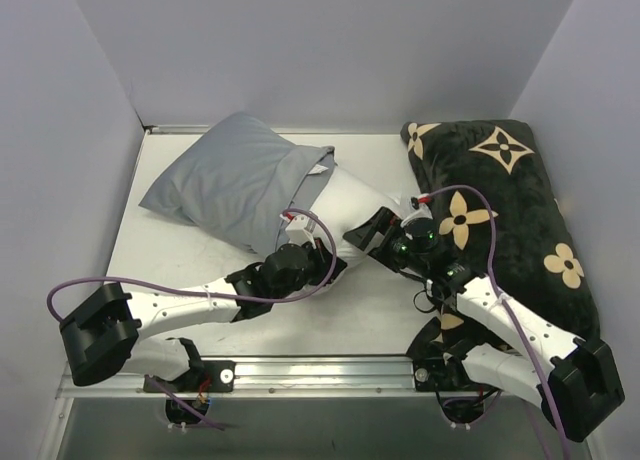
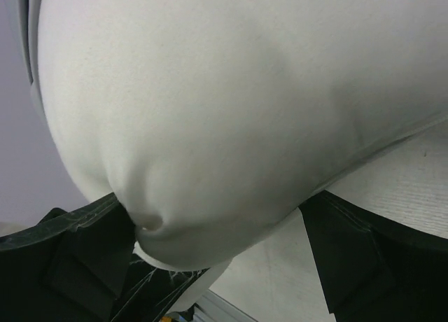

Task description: Remove the pillowcase from the pillow

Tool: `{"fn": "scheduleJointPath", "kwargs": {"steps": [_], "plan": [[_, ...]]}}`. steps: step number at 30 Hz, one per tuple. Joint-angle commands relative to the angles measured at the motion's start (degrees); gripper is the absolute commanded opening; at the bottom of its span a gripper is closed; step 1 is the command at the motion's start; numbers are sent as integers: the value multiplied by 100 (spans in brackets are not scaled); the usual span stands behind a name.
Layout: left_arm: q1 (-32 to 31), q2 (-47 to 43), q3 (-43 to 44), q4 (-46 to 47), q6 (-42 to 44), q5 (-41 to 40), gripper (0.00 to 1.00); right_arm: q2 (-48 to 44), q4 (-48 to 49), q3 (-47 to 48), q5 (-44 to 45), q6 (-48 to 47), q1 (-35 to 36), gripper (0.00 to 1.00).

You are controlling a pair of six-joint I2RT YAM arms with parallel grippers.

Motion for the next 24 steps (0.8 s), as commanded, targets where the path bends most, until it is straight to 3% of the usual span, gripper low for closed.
{"fn": "scheduleJointPath", "kwargs": {"steps": [1, 10, 14, 17, 18, 20, 21, 23, 24], "plan": [[-55, -210, 485, 483, -210, 693, 0, 47, 888, -389, 764, 391, 111, 100], [-257, 18, 977, 605, -105, 1476, 0, 846, 1908, -487, 949, 532, 199, 100], [-389, 264, 1196, 904, -131, 2371, 0, 1180, 1952, -197, 967, 374, 181, 99], [-468, 405, 1285, 1036, -61, 2759, 0, 1313, 1892, 40, 967, 173, 181, 86], [-486, 406, 1294, 1054, -35, 2838, 0, 1330, 1891, 93, 967, 120, 181, 74], [-512, 406, 1294, 1115, 44, 3013, 0, 1321, 1795, 295, 1124, -3, 181, 68], [-512, 379, 1294, 1167, 71, 3093, 0, 1330, 1638, 374, 1125, -108, 181, 47], [-521, 344, 1329, 1221, 202, 3312, 0, 1339, 1322, 647, 1099, -223, 181, 25], [-547, 327, 1372, 1221, 246, 3366, 0, 1330, 1189, 743, 1108, -363, 172, 3]]}}
